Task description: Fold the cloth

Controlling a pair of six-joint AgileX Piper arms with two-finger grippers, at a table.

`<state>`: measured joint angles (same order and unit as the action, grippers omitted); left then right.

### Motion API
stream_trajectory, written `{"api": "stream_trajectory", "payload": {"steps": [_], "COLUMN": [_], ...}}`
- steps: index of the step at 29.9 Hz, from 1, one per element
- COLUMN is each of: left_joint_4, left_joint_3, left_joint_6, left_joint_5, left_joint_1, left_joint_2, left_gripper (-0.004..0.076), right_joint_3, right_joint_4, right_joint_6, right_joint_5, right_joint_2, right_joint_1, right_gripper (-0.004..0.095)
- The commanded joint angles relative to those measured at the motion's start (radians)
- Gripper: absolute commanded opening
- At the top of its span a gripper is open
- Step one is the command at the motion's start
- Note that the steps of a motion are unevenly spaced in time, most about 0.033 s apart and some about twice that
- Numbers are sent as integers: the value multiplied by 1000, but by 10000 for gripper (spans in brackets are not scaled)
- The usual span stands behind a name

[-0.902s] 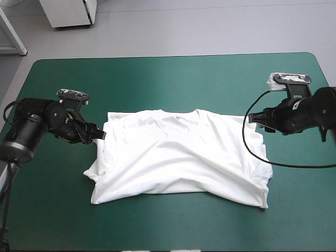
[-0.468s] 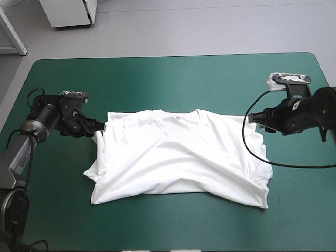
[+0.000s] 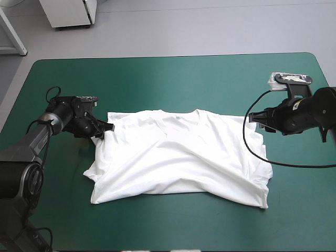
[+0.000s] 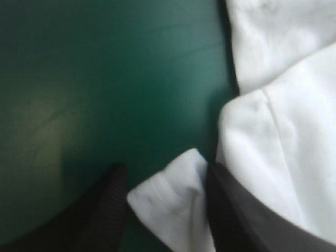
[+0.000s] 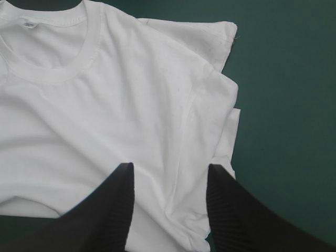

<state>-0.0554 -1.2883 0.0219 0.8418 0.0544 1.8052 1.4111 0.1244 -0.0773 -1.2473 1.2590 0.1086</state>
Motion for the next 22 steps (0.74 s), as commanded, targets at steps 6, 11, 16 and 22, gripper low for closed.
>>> {"api": "stream_trajectory", "payload": {"steps": [6, 11, 16, 22], "left_joint_4": [-10, -10, -11, -135], "left_joint_3": [-33, -54, -104, -181], "left_joint_6": [-22, -16, 24, 112], "left_joint_5": [-21, 18, 42, 68], "left_joint_1": [0, 2, 13, 74], "left_joint_2": [-17, -29, -85, -124], "left_gripper": [-6, -9, -9, -9], "right_joint_3": [34, 34, 34, 34], "right_joint_4": [-9, -11, -13, -34], "right_joint_6": [0, -5, -7, -7], "right_joint_5": [30, 30, 30, 30], "right_joint_2": [-24, -24, -24, -24], "right_joint_1": [-1, -1, -1, -1], "right_gripper": [416, 416, 416, 416]}}
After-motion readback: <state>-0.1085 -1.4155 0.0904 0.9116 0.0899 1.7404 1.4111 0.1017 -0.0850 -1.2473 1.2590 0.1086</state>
